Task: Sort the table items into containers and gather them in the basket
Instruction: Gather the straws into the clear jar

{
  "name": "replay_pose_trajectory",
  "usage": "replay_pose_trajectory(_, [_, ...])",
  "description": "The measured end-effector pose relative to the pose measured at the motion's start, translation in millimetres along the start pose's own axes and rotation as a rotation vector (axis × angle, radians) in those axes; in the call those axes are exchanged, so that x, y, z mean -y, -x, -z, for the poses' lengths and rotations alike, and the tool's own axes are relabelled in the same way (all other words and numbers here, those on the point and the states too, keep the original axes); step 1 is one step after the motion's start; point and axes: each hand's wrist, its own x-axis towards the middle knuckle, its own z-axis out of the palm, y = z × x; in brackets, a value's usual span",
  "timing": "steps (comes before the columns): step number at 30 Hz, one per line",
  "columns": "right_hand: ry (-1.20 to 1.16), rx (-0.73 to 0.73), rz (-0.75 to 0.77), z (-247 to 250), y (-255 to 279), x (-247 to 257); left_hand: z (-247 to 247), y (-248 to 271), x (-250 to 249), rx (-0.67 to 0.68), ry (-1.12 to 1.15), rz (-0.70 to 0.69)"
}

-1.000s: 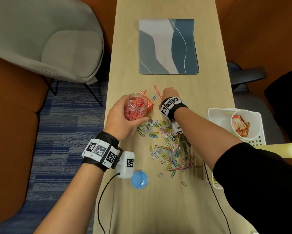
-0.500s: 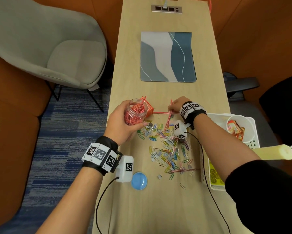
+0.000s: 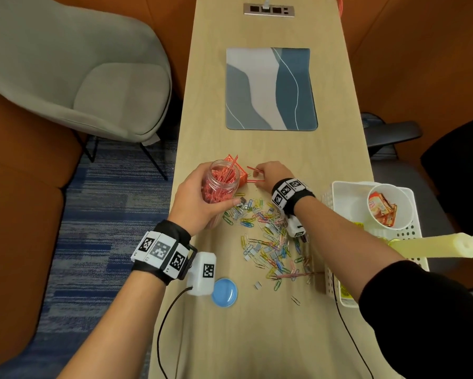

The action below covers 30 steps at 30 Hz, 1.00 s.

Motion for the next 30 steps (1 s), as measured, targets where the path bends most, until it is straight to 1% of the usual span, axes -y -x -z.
replay_pose_trajectory(3, [0.041, -0.018, -0.002, -1, -5, 3, 1, -1, 2, -0.004, 0.001, 0.003])
replay_pose_trajectory(5, [0.080, 0.017, -0.004, 2, -6, 5, 1, -1, 4, -0.002, 0.000, 0.005])
replay_pose_trajectory(8, [0.060, 0.063, 0.006, 11, -4, 6, 1, 0, 4, 0.004, 0.001, 0.005])
replay_pose_trajectory(11, [-0.084, 0.016, -0.034, 22, 7, -3, 1, 1, 5, 0.000, 0.009, 0.002])
replay_pose_trajectory(13, [-0.230, -0.038, -0.117, 26, 22, -14, 2, 2, 4, -0.002, 0.016, 0.000])
replay_pose_trajectory(16, [-0.467, -0.087, -0.222, 31, 61, -23, 0, 3, -1, -0.005, 0.030, -0.018])
replay_pose_trajectory(18, [-0.541, -0.061, -0.215, 33, 96, -18, -4, 6, -6, 0.003, 0.035, -0.030])
replay_pose_trajectory(19, [-0.533, -0.012, -0.183, 30, 115, -14, -6, 8, -9, 0.007, 0.035, -0.035])
replay_pose_trajectory(20, [-0.470, 0.061, -0.143, 26, 135, -9, -8, 10, -11, 0.013, 0.033, -0.041])
replay_pose_trajectory(21, [-0.357, 0.146, -0.118, 19, 153, -3, -11, 13, -14, 0.019, 0.029, -0.046])
replay_pose_trajectory(23, [-0.078, 0.290, -0.132, -4, 185, 5, -17, 22, -20, 0.038, 0.023, -0.063])
replay_pose_trajectory(24, [0.048, 0.339, -0.156, -15, 196, 7, -20, 27, -23, 0.052, 0.023, -0.072])
replay_pose_trajectory(25, [0.159, 0.361, -0.171, -27, 205, 8, -23, 32, -27, 0.070, 0.025, -0.082])
replay_pose_trajectory(27, [0.324, 0.341, -0.171, -45, 216, 2, -28, 45, -32, 0.104, 0.022, -0.087])
replay_pose_trajectory(30, [0.436, 0.289, -0.152, -57, 224, -5, -33, 65, -38, 0.129, 0.023, -0.072])
